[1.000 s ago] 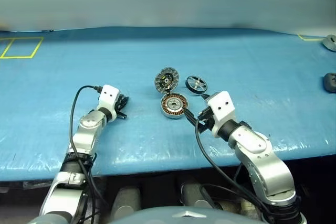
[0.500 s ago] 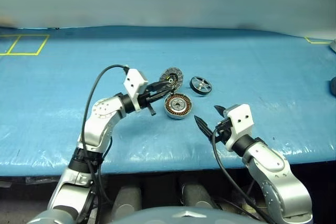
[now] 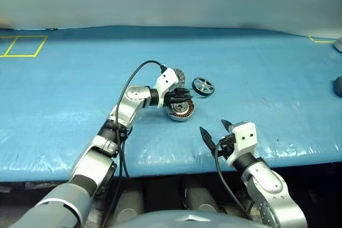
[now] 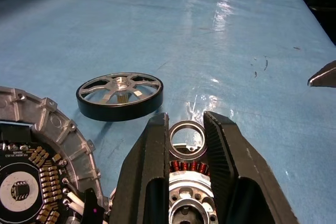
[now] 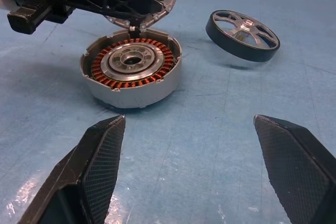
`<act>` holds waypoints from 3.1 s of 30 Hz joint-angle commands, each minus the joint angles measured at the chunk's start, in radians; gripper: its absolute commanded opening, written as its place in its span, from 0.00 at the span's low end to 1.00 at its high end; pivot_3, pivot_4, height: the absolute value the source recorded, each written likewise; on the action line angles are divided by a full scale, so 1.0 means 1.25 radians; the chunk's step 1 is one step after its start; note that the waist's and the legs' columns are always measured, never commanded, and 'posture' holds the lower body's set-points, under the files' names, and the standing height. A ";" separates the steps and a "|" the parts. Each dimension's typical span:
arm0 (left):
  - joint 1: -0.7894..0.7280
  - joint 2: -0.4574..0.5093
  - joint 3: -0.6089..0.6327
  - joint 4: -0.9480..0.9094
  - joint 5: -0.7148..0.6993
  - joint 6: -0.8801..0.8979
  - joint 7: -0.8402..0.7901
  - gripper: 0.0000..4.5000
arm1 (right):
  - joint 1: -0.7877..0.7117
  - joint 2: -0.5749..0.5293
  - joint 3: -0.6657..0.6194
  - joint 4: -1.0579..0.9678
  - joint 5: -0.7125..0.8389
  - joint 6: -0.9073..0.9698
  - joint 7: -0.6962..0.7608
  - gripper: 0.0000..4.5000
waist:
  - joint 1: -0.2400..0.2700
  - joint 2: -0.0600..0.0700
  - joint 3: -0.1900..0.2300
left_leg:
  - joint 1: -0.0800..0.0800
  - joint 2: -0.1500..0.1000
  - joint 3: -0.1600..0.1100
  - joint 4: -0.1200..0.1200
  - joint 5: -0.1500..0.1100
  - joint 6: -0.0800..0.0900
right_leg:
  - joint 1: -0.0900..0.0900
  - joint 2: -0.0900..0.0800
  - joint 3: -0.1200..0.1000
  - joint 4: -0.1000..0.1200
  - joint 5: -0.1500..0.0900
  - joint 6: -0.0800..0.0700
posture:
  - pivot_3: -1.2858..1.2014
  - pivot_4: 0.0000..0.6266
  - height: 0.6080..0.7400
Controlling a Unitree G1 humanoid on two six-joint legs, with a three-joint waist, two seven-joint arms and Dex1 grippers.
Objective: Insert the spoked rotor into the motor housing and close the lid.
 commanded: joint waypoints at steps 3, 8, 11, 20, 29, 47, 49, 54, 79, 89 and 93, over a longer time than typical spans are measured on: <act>0.000 0.041 -0.014 -0.017 0.008 -0.024 -0.107 0.14 | 0.019 0.005 0.021 -0.023 -0.021 -0.034 -0.024 0.92 | 0.000 0.000 0.000 | 0.000 0.000 0.000 0.000 0.000 0.000 | 0.000 0.000 0.000 0.000 0.000 0.000 | 0.52 0.24 1.00; -0.001 0.042 -0.012 0.040 0.049 -0.069 -0.070 0.14 | 0.021 0.008 0.023 -0.019 -0.027 -0.040 -0.034 0.92 | 0.005 0.000 0.000 | 0.000 0.000 0.000 0.001 0.000 0.000 | 0.000 0.000 0.000 0.000 0.000 0.000 | 0.52 0.24 1.00; 0.005 0.032 -0.017 0.064 0.078 -0.108 -0.038 0.14 | 0.013 0.005 0.021 -0.016 -0.029 -0.039 -0.037 0.92 | 0.008 0.000 0.000 | 0.000 0.000 0.000 0.001 0.000 0.000 | 0.000 0.000 0.000 0.000 0.000 0.000 | 0.52 0.24 1.00; 0.030 0.014 -0.015 0.079 0.090 -0.118 -0.030 0.14 | -0.002 -0.005 0.016 -0.005 -0.033 -0.026 -0.043 0.92 | 0.012 0.000 0.000 | 0.000 0.000 0.000 0.001 0.000 0.000 | 0.000 0.000 0.000 0.000 0.000 0.000 | 0.52 0.24 1.00; 0.038 -0.004 0.000 0.083 0.100 -0.125 0.000 0.14 | -0.006 -0.008 0.032 -0.002 -0.040 -0.020 -0.050 0.92 | 0.012 0.000 0.000 | -0.001 0.000 0.000 0.002 0.000 0.000 | 0.000 0.000 0.000 0.001 0.000 0.000 | 0.52 0.24 1.00; 0.041 -0.023 0.003 0.098 0.086 -0.131 0.001 0.14 | -0.010 -0.012 0.038 0.002 -0.052 -0.011 -0.050 0.92 | 0.012 0.000 0.000 | 0.000 0.000 0.000 0.003 0.000 0.000 | 0.001 0.000 0.000 0.001 0.000 0.000 | 0.52 0.24 1.00; 0.042 -0.024 0.001 0.098 0.089 -0.129 0.000 0.14 | -0.010 -0.012 0.039 0.001 -0.053 -0.010 -0.051 0.92 | 0.012 0.000 0.000 | 0.000 0.000 0.000 0.003 0.000 0.000 | 0.001 0.000 0.000 0.001 0.000 0.000 | 0.52 0.24 1.00; 0.039 -0.021 -0.001 0.114 0.104 -0.132 0.012 0.14 | -0.011 -0.011 0.042 0.003 -0.057 -0.009 -0.051 0.92 | 0.012 0.000 0.000 | 0.000 0.000 0.000 0.003 0.000 0.000 | 0.001 0.000 0.000 0.001 0.000 0.000 | 0.52 0.24 1.00; 0.121 0.036 0.056 -0.149 -0.026 -0.021 -0.090 0.59 | -0.033 -0.012 0.049 -0.016 -0.036 -0.014 -0.029 0.92 | 0.009 0.000 0.000 | 0.000 0.000 0.000 0.003 0.000 0.000 | 0.001 0.000 0.000 0.002 0.001 0.001 | 0.52 0.24 1.00; 0.283 0.136 0.160 -0.369 -0.109 0.089 -0.020 0.59 | -0.253 -0.004 0.085 0.131 -0.023 -0.033 0.028 0.34 | 0.005 0.000 0.000 | 0.003 0.002 0.000 0.004 0.000 0.000 | 0.002 0.001 0.000 0.003 0.001 0.001 | 0.52 0.24 1.00; 0.359 0.165 0.161 -0.425 -0.132 0.108 -0.031 0.59 | -0.349 0.005 0.077 0.274 -0.007 -0.063 0.063 0.05 | 0.007 0.000 0.000 | 0.002 0.002 0.001 0.003 0.000 0.000 | 0.002 0.001 0.000 0.003 0.002 -0.002 | 0.52 0.24 1.00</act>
